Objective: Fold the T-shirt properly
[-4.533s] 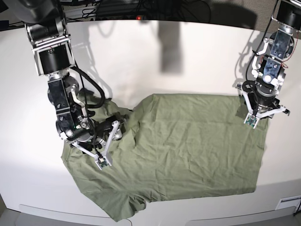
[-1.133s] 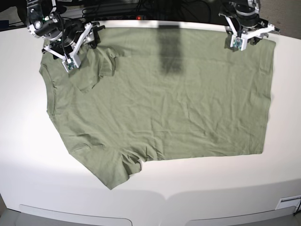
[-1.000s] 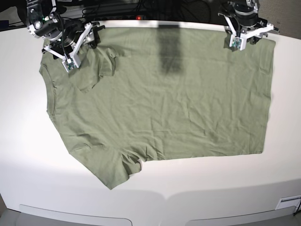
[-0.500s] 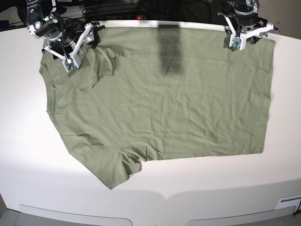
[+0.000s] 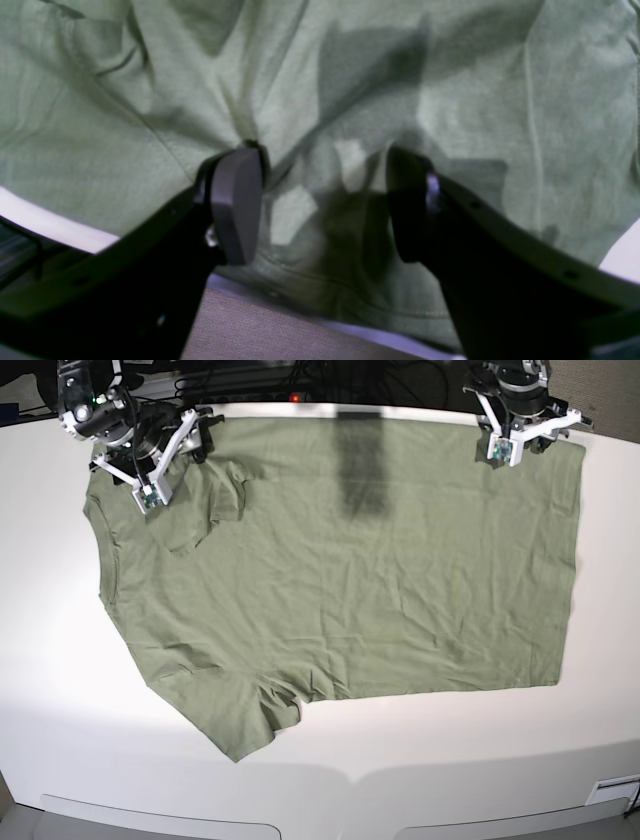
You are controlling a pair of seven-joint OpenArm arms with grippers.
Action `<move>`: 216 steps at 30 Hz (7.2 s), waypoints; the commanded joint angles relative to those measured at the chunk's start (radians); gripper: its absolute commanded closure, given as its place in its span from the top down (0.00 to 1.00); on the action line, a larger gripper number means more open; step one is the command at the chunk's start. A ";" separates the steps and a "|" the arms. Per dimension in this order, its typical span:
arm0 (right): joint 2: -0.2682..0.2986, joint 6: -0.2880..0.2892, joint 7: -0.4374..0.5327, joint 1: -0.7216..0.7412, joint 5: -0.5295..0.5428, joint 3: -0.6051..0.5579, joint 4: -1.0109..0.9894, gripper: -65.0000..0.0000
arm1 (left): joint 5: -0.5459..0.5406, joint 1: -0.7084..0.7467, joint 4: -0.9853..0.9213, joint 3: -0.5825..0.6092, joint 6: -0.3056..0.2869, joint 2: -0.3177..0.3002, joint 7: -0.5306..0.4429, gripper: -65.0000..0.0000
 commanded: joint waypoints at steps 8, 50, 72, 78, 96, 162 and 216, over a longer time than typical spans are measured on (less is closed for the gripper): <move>0.006 -0.002 0.081 0.003 -0.009 0.002 0.009 0.59 | 0.076 0.030 -0.021 0.011 0.045 0.010 -0.058 0.27; 0.006 0.027 0.013 0.194 0.103 0.002 0.039 0.59 | 0.411 -0.072 -0.017 0.011 0.509 0.010 -0.065 0.27; -0.011 0.022 0.087 0.242 0.023 0.002 -0.022 0.59 | 0.410 -0.072 -0.017 0.011 0.509 0.010 -0.084 0.27; -0.011 0.018 0.085 0.315 0.045 0.002 -0.022 0.59 | 0.410 -0.072 -0.017 0.011 0.509 0.010 -0.190 0.27; -0.011 0.018 0.142 0.388 0.096 0.002 -0.021 0.59 | 0.112 -0.292 -0.017 0.011 0.162 0.007 -0.167 0.44; -0.130 0.018 -0.027 0.618 0.093 0.002 -0.021 0.74 | -0.365 -0.967 -0.370 -0.229 -0.386 0.006 -0.319 0.70; -0.130 0.019 -0.066 0.618 0.122 0.002 -0.021 0.74 | -0.652 -1.485 -1.675 -0.282 -0.887 -0.118 -0.375 0.70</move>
